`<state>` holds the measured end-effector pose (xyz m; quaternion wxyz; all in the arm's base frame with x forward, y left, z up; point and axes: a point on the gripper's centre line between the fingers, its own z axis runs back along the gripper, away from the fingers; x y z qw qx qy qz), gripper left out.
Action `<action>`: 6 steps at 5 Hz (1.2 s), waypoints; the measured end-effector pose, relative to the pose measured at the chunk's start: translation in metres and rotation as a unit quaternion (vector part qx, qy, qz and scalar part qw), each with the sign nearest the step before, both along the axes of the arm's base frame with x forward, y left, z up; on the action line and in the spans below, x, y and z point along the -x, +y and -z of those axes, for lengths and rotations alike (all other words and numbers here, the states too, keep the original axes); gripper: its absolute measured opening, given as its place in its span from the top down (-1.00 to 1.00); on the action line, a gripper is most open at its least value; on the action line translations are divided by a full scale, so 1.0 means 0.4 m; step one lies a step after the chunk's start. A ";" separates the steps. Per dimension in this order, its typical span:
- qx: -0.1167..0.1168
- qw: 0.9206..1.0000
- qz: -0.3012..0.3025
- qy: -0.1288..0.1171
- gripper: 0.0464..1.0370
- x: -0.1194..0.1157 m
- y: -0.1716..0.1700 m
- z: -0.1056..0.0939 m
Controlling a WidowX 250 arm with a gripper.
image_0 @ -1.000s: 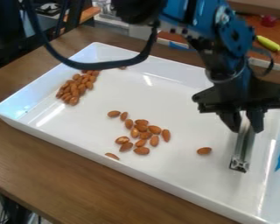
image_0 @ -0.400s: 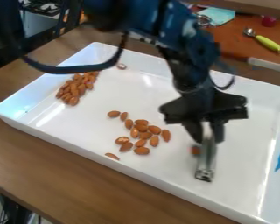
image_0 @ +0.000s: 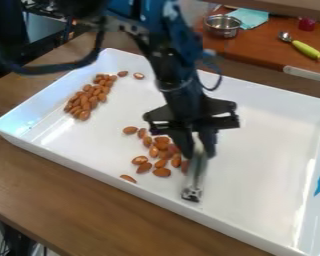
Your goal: Sweep into pile
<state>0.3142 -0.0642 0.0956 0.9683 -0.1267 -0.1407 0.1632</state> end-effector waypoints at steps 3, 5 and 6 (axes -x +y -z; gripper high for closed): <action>-0.082 0.995 0.036 -0.038 0.46 0.019 0.172 0.002; -0.110 0.994 0.016 0.022 0.46 0.022 0.306 -0.006; -0.134 0.990 0.007 0.041 0.46 0.009 0.371 -0.015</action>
